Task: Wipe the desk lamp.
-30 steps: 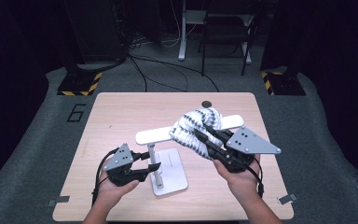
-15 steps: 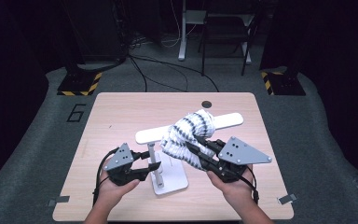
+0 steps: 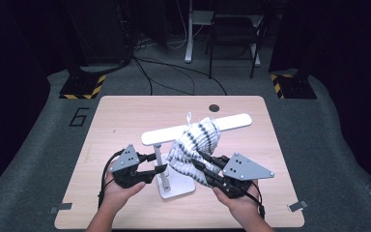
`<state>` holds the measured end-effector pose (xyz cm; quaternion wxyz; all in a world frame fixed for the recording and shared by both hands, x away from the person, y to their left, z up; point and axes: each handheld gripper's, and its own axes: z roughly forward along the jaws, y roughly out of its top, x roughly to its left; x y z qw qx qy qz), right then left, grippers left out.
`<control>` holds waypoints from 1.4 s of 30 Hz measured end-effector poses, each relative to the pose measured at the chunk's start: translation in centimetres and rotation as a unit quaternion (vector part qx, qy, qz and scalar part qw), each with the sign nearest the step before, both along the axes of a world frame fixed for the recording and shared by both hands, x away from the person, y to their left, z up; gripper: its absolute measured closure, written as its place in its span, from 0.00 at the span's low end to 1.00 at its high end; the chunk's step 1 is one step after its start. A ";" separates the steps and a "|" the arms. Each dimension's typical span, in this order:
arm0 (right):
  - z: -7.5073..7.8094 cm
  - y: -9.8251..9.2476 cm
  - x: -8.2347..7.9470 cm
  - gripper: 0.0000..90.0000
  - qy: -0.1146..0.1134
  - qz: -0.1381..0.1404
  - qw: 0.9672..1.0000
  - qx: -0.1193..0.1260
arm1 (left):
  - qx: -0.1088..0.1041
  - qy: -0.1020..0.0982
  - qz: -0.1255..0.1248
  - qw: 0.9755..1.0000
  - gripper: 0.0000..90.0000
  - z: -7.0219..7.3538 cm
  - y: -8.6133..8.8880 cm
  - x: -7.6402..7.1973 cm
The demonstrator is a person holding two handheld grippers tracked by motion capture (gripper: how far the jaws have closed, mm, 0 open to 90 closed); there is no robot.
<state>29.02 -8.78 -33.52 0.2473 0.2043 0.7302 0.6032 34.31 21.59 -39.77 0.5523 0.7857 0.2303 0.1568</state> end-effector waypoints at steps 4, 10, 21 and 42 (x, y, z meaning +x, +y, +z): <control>-1.1 0.1 -0.1 0.84 0.008 -0.004 1.000 -0.007 | 0.002 -0.003 0.000 1.000 0.59 0.0 -0.2 0.5; -2.4 -0.3 -0.3 0.84 0.010 -0.006 1.000 -0.011 | -0.002 -0.001 0.001 1.000 0.59 0.0 -0.3 1.2; -4.3 -0.3 -0.5 0.84 0.020 -0.012 0.999 -0.026 | -0.002 -0.002 -0.001 1.000 0.59 0.0 -0.6 2.1; -6.9 -0.9 -0.2 0.83 0.047 -0.019 0.998 -0.022 | -0.019 0.010 0.002 1.000 0.40 0.2 0.5 1.6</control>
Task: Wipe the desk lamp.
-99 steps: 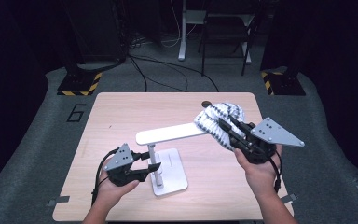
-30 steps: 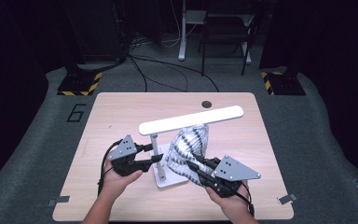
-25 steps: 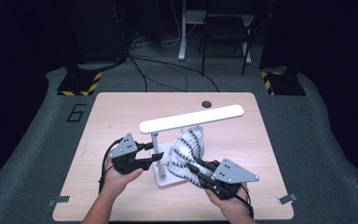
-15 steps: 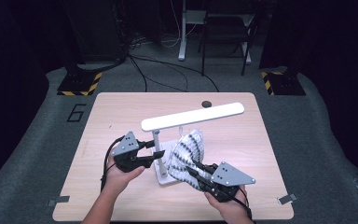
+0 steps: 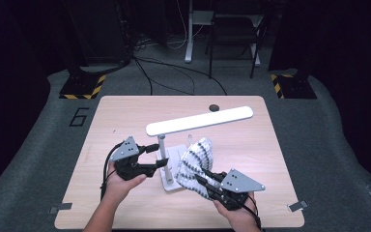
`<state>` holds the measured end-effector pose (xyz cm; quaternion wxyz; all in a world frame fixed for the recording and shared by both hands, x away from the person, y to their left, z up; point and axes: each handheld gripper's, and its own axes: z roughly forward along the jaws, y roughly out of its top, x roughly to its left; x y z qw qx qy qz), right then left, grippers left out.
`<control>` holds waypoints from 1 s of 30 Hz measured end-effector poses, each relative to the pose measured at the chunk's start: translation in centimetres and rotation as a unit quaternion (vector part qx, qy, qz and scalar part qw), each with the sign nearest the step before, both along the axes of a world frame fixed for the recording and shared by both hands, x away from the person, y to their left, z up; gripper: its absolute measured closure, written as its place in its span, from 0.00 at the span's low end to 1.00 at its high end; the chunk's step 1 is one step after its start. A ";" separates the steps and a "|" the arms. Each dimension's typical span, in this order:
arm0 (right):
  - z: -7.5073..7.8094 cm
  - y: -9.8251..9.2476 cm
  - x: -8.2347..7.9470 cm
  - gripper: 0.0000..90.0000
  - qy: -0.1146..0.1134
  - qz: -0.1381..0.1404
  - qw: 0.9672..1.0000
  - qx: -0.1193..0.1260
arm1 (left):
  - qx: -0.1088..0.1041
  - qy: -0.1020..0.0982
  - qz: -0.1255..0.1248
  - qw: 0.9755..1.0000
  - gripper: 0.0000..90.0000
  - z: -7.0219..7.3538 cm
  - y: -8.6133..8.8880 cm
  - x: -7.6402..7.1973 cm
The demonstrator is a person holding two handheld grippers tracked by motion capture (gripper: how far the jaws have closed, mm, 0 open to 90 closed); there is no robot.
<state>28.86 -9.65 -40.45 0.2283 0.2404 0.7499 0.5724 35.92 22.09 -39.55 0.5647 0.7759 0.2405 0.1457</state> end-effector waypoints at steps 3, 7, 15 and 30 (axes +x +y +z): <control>-0.6 0.0 -0.2 0.83 0.009 0.000 1.000 -0.002 | 0.009 -0.002 0.003 1.000 0.40 0.0 0.5 -0.9; -1.5 0.3 -0.5 0.83 0.021 0.006 1.000 -0.006 | 0.014 -0.003 0.011 1.000 0.40 -0.4 0.9 -1.7; -4.0 1.8 -0.1 0.83 0.037 0.036 0.999 -0.009 | 0.013 0.008 0.038 0.999 0.40 -3.1 2.1 -2.7; -7.9 4.7 1.1 0.82 0.073 0.086 0.993 -0.044 | -0.005 0.032 0.083 0.996 0.40 -5.7 5.4 -4.7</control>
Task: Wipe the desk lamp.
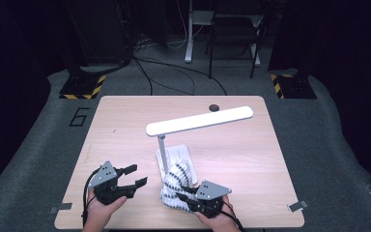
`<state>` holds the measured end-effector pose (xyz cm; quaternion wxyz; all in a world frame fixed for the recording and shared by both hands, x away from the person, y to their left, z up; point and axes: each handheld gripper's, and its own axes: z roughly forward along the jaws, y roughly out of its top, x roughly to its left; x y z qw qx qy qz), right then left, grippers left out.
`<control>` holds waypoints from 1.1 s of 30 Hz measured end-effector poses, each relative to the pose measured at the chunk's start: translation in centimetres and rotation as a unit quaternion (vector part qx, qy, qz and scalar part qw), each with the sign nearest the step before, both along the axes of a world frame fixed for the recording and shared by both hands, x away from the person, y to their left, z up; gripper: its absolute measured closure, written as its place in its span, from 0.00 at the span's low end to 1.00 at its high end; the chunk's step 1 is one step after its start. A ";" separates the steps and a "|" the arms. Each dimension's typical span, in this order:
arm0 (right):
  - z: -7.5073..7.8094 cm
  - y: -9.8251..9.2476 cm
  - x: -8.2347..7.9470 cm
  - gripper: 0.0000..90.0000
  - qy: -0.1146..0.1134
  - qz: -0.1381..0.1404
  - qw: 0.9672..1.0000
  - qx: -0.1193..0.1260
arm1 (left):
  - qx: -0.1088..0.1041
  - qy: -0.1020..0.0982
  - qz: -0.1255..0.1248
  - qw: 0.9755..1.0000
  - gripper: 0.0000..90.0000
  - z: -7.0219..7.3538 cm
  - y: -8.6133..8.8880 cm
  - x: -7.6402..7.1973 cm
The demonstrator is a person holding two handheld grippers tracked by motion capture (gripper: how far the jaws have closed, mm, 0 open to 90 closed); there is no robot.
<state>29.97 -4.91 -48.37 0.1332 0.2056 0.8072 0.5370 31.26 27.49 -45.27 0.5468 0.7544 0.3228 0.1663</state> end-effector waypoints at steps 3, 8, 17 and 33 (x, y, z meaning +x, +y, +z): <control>-0.8 0.7 0.3 0.82 0.011 0.013 1.000 -0.012 | 0.013 0.006 0.000 1.000 0.40 -0.4 0.1 -0.5; -1.4 1.5 0.8 0.82 0.020 0.032 0.999 -0.019 | 0.019 0.009 0.004 1.000 0.40 -1.1 0.0 -0.7; -2.4 4.0 1.3 0.82 0.019 0.070 0.996 -0.050 | 0.027 0.012 0.015 0.999 0.40 -1.4 0.4 -0.9; -3.3 3.6 1.6 0.62 0.031 0.065 0.995 -0.074 | 0.045 0.020 -0.013 0.999 0.40 -2.1 -0.7 -0.9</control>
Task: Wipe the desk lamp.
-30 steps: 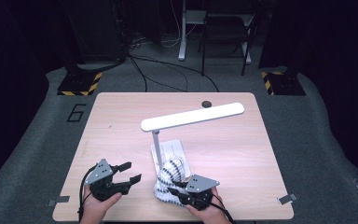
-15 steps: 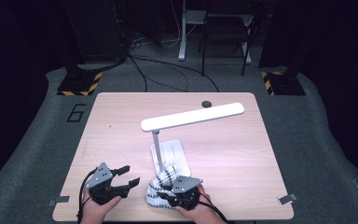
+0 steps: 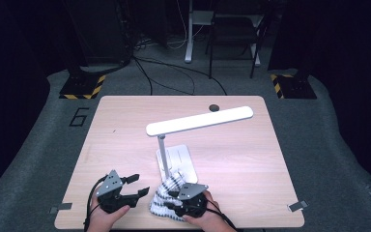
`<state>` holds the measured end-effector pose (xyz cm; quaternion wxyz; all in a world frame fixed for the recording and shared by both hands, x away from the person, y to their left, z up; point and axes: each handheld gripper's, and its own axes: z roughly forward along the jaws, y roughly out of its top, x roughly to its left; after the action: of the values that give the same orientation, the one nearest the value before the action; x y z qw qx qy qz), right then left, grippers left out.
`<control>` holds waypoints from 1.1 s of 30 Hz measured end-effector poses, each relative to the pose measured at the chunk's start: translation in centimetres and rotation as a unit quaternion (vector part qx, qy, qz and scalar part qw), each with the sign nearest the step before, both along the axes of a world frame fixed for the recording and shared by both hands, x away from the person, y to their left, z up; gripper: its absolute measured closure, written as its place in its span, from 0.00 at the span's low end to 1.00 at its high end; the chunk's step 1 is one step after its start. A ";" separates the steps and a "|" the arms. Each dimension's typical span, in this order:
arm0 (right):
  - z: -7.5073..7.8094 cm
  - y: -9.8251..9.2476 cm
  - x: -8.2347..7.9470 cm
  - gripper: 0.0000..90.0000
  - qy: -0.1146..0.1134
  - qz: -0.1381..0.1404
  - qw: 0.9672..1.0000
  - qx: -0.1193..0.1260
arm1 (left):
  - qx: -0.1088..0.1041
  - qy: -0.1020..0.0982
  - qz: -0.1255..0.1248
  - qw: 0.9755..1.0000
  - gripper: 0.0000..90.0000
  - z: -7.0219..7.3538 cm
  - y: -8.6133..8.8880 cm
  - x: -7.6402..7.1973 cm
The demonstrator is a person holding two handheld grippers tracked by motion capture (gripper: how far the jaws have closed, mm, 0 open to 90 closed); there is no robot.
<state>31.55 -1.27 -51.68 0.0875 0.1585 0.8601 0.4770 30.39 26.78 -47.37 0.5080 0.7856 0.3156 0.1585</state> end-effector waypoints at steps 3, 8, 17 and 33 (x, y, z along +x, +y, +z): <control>0.3 -0.4 -0.2 0.58 -0.002 -0.003 1.000 0.009 | 0.001 -0.002 -0.003 1.000 0.40 0.0 -0.1 0.0; 0.8 -1.1 -0.2 0.57 0.001 -0.008 1.000 0.028 | 0.000 -0.004 -0.007 1.000 0.40 0.0 -0.5 0.0; 1.9 -2.2 -0.7 0.56 -0.015 -0.019 0.998 0.054 | 0.002 -0.012 -0.016 1.000 0.41 0.0 -1.1 -0.1; 3.7 -6.3 0.2 0.55 -0.017 -0.076 0.992 0.097 | -0.001 -0.001 -0.076 0.997 0.41 -0.2 -3.6 -0.8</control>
<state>31.79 -7.52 -48.02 0.1225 0.2228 0.7934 0.5530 29.56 23.16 -47.54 0.5199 0.8066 0.2545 0.1198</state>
